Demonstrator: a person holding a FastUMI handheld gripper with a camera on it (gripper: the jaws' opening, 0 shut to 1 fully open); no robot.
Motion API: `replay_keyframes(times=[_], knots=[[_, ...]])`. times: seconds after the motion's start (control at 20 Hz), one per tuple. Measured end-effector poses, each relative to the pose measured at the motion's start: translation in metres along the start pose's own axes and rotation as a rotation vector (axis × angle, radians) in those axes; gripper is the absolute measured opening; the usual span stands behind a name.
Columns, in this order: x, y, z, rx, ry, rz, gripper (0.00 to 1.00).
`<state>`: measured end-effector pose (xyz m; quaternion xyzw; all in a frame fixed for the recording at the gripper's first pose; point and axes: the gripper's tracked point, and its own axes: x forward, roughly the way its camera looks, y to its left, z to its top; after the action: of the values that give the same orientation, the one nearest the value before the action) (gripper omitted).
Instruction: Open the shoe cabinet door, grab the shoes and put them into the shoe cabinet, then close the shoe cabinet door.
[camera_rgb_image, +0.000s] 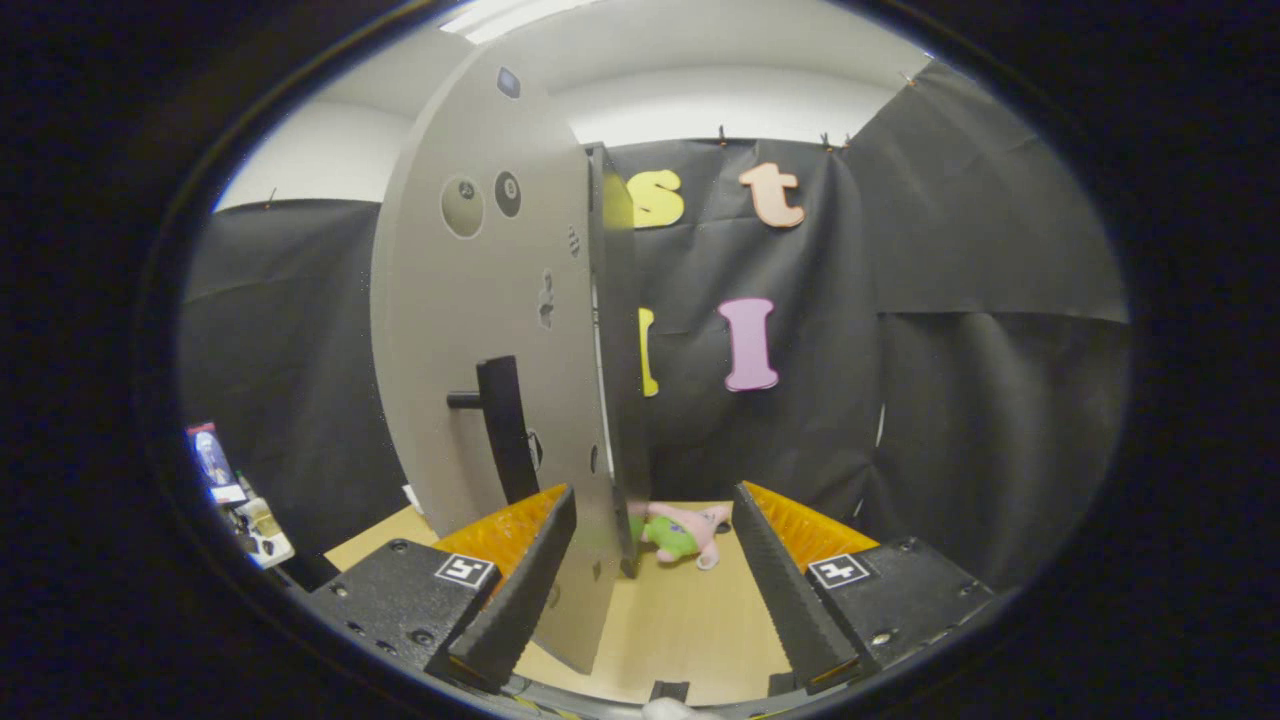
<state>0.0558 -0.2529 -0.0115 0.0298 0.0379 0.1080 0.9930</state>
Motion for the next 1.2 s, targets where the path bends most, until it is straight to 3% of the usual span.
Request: replay_keyframes(times=[0.2, 0.45, 0.55, 0.8, 1.2], knots=[[0.007, 0.011, 0.008, -0.001, -0.018, 0.058, 0.99], [0.009, 0.024, 0.012, -0.050, -0.007, 0.069, 0.99], [0.008, 0.030, 0.012, -0.044, -0.002, 0.063, 0.94], [0.009, 0.057, 0.008, -0.039, 0.008, 0.029, 0.92], [0.021, 0.139, 0.004, -0.058, 0.004, -0.054, 0.93]])
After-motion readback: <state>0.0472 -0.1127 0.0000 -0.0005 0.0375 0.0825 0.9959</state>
